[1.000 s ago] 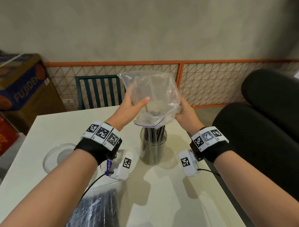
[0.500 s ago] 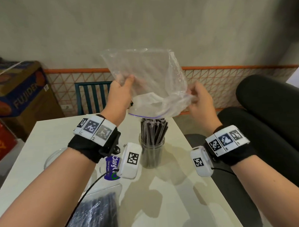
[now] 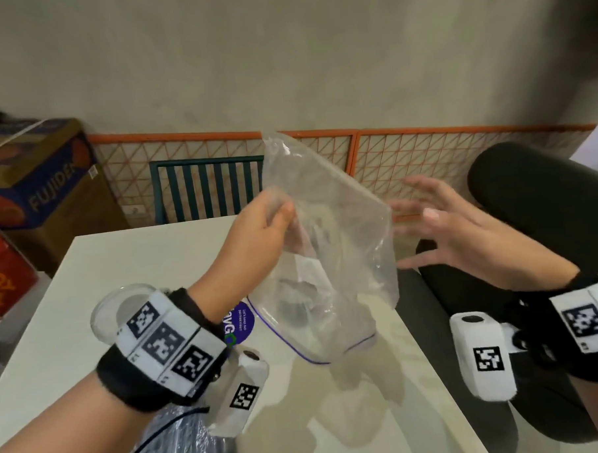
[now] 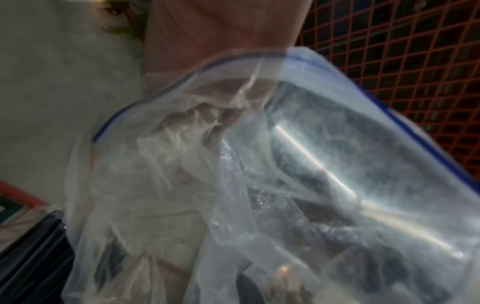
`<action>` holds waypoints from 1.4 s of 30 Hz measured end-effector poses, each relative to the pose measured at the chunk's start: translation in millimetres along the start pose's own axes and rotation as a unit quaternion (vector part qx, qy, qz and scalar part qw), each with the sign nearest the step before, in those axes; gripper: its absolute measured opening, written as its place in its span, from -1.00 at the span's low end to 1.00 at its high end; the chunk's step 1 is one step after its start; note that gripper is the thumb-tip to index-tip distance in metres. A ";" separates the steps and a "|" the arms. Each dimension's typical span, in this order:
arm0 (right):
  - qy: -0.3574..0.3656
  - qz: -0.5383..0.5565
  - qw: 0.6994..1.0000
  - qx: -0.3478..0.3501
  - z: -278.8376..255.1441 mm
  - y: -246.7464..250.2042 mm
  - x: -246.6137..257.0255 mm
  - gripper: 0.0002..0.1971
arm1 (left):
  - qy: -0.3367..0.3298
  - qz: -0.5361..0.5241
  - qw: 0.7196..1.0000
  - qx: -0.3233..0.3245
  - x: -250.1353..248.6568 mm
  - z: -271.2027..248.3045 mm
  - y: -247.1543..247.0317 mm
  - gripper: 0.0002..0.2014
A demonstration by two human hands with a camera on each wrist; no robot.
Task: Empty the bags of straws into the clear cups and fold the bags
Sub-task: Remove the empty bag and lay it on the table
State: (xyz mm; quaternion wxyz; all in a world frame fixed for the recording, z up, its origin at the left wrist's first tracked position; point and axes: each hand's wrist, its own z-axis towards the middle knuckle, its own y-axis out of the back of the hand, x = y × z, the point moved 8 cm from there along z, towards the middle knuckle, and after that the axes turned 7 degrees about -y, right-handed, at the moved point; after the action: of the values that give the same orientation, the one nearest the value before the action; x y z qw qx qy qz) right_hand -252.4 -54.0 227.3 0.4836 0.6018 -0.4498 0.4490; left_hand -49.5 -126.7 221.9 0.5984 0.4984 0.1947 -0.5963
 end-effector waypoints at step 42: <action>0.074 -0.368 0.927 -0.026 48.8 -79.8 -47.3 -0.61 | 0.221 -0.188 0.949 0.127 103.8 -116.7 -88.7 -0.67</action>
State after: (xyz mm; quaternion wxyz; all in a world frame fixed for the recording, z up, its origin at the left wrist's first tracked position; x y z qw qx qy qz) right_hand -178.5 -86.8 160.7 0.6620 0.6773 -0.1712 0.2716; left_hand -65.7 -65.4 53.9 0.3495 0.6440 0.3352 -0.5922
